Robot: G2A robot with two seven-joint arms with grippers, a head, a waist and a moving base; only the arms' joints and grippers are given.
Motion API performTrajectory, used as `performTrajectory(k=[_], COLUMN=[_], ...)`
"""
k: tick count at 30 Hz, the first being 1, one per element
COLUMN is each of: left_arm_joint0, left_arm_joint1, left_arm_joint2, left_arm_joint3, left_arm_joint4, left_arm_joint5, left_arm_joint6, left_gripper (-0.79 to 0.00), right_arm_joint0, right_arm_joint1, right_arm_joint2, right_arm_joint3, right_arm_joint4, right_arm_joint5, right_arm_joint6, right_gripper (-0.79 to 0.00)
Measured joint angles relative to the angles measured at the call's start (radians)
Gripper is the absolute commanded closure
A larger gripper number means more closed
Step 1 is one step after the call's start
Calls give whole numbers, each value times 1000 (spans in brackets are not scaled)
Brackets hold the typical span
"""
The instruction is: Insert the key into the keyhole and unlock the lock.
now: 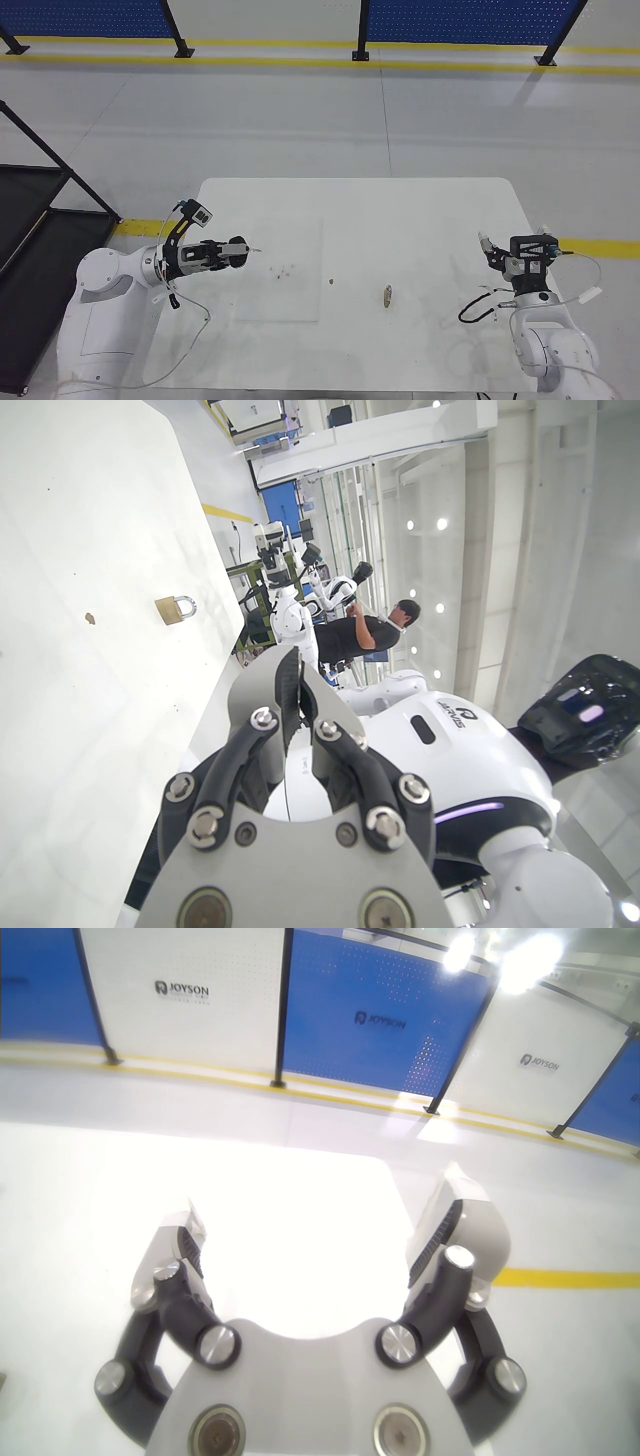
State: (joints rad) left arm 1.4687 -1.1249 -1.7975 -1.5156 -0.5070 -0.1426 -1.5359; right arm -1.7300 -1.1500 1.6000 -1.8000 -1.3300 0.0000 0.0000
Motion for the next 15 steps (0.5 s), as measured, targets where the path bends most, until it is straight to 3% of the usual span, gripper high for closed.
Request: performTrajectory(k=[11, 15], left_arm_joint0=[0, 0], left_arm_joint1=[0, 0], left_arm_joint2=[0, 0], left_arm_joint3=[0, 0], left_arm_joint4=[0, 0], left_arm_joint5=[0, 0], left_arm_joint6=[0, 0], left_gripper=[0, 0], right_arm_joint0=[0, 4], right_arm_joint1=[0, -1], right_arm_joint2=[-5, -72], right_arm_joint3=[-5, -95], right_arm_joint4=[-3, -83], right_arm_joint5=[-7, -65], right_arm_joint6=[1, 97], right_gripper=[-785, -785])
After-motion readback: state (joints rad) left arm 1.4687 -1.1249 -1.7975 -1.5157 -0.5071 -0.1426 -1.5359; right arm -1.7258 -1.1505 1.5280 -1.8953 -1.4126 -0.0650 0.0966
